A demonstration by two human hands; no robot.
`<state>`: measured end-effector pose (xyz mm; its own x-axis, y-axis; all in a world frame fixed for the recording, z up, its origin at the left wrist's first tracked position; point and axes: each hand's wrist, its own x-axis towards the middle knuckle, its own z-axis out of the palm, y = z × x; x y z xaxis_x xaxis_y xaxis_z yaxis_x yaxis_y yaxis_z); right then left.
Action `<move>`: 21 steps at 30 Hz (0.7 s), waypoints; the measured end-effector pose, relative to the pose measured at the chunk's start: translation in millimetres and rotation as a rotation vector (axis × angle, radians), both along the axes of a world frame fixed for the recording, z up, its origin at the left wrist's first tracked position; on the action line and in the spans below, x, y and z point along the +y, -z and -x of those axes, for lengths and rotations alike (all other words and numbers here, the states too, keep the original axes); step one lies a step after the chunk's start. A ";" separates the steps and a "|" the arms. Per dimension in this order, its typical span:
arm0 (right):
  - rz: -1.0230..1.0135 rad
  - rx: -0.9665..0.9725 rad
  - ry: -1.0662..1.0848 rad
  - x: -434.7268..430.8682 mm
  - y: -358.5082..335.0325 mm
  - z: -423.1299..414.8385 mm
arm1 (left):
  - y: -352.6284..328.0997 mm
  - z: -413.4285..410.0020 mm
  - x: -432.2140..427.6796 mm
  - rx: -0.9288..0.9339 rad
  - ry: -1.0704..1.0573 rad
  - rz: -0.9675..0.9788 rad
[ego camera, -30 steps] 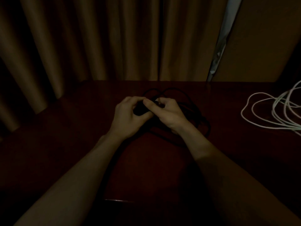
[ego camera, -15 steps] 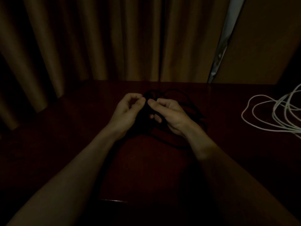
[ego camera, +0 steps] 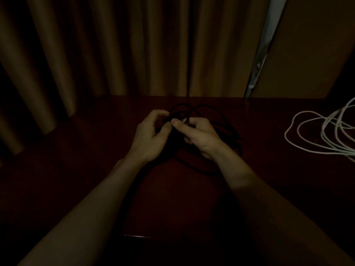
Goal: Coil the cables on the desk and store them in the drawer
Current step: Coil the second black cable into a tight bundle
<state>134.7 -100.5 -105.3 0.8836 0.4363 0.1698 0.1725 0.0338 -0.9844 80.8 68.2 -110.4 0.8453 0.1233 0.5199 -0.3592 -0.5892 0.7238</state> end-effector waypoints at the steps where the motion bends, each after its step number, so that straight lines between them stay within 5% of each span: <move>1: 0.006 -0.003 0.020 1.1 0.2 0.4 | 0.5 0.1 -0.5 -0.007 0.008 -0.027; 11: 0.104 -0.148 0.146 9.0 -1.0 3.8 | 3.0 -4.9 1.2 -0.045 -0.021 -0.084; 21: 0.140 -0.257 0.014 -0.6 -2.1 2.7 | -11.6 -0.8 9.4 0.281 0.198 0.621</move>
